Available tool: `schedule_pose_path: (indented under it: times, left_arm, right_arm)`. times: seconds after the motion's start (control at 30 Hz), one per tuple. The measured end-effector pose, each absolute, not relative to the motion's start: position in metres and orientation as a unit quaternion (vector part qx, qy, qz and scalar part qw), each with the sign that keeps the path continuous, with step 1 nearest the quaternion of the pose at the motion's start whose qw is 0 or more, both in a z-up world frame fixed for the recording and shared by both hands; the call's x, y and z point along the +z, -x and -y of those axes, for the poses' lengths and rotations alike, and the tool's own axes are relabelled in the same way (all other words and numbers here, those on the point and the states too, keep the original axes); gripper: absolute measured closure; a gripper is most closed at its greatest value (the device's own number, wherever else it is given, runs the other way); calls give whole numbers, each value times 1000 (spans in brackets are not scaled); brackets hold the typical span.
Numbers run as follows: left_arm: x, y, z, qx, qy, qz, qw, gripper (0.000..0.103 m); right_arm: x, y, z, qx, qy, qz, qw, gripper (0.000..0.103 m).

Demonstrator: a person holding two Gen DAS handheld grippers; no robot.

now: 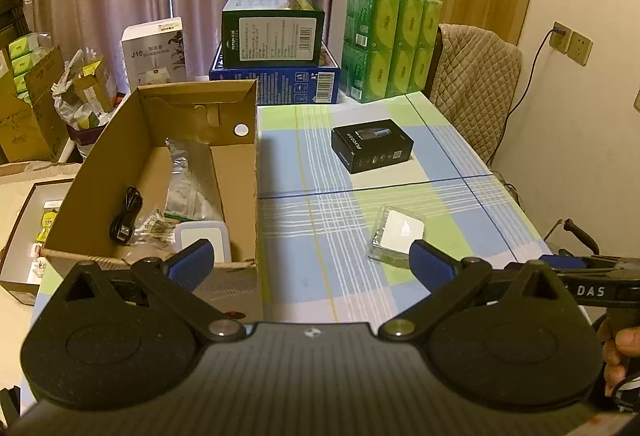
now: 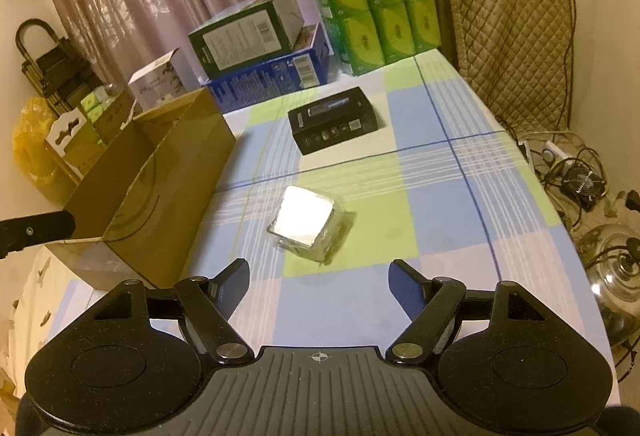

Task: Organize objects
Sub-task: 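Move both tools back toward the remaining items on the table, then grasp the clear-wrapped white square box with the right gripper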

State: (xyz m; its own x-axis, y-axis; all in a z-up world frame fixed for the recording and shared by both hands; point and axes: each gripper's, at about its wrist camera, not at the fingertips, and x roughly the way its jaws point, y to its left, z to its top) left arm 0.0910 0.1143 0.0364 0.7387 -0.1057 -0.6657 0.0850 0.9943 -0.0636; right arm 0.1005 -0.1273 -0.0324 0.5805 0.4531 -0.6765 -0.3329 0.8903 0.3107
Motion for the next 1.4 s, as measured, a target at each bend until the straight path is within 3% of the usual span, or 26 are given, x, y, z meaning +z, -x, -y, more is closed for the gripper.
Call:
schedule_pose_path:
  times: [0.47,1.0,1.1,1.17,1.4]
  left_arm:
    - [27,-131,-128,-49,16,-351,935,1]
    - [7,-166,-153,-44,38,-353,934,1]
    - [4,-168,-155,-41,39,-354,933,1]
    - [3,-169,-156,-40,39,-355,933,1]
    - [5,-167,-155,-38,42,-356,933,1]
  right_arm:
    - [-81,-171,63,226,-58,-417,878,17]
    - [-144,-224,0,169,-6,-451,876,15]
    - [-149,-222,-3,171,17,-444,880,17]
    - [-148,-220,1,168,9,-439,882,26]
    - [-137,-217,20,172,-3,-441,881,32]
